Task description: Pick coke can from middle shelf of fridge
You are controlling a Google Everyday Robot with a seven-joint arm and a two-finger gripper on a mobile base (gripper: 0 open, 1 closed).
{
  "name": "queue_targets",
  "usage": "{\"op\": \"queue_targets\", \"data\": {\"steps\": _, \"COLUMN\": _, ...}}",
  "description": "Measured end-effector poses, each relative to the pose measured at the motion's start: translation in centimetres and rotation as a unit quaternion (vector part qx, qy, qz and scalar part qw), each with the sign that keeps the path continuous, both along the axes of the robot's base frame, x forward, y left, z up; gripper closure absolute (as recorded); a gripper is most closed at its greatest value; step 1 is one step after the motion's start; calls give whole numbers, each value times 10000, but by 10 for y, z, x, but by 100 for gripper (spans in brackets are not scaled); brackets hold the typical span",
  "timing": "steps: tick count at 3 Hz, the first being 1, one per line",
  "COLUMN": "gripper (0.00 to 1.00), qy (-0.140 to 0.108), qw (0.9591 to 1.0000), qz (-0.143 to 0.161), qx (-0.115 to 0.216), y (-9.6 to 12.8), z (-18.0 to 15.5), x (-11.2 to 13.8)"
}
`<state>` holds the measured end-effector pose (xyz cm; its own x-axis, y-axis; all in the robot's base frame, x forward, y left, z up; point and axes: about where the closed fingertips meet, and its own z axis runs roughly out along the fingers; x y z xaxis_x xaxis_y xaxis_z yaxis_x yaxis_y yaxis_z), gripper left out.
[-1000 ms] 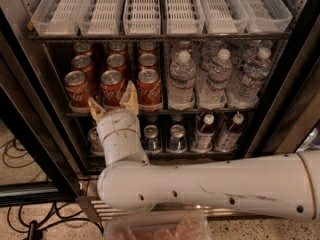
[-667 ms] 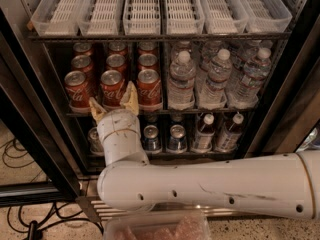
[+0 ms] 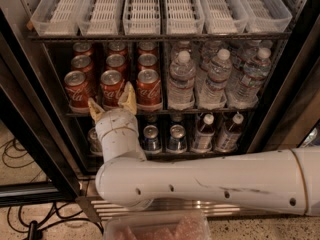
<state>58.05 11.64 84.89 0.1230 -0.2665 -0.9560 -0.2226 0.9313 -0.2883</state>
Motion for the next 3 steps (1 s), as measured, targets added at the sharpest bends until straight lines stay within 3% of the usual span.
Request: {"op": "queue_targets", "data": {"steps": 3, "gripper": 36, "qy": -82, "qw": 9997, "qz": -207, "qx": 23, "y": -5, "z": 3, "x": 21}}
